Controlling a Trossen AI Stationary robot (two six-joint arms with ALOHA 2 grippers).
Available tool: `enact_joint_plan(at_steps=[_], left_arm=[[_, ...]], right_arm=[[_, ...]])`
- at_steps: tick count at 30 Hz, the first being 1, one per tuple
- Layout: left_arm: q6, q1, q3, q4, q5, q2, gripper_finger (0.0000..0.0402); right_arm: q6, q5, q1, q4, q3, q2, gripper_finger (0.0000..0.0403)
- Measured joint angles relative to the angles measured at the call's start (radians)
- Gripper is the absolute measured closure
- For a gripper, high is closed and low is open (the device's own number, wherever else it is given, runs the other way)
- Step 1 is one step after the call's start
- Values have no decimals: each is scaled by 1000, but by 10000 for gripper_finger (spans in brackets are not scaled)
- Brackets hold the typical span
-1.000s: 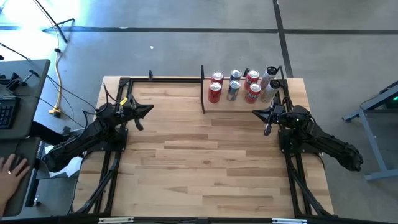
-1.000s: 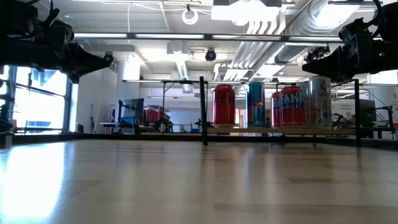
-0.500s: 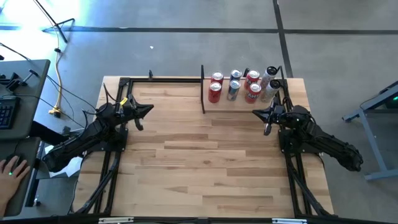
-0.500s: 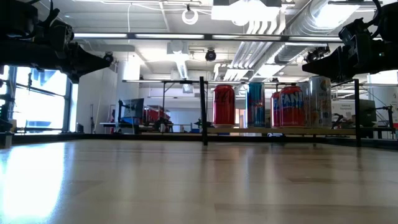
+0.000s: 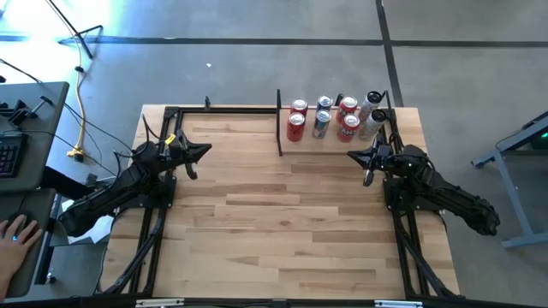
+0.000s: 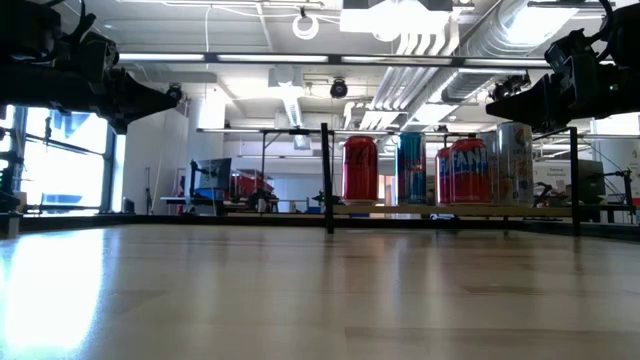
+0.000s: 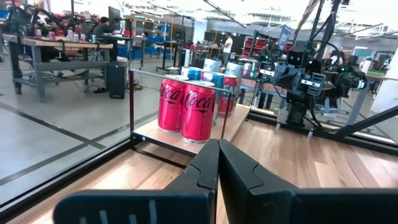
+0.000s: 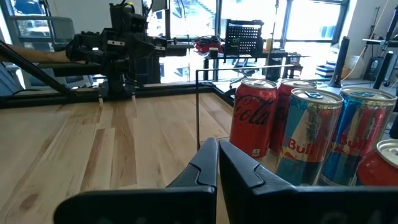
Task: Place canned beverage on shelf
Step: Return to Home Position
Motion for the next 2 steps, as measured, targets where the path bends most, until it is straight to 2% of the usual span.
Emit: enact_joint_plan(at_steps=[2], left_arm=[[0,0,0,0,0,0,402]], right_arm=[[-1,0,0,0,0,0,402]])
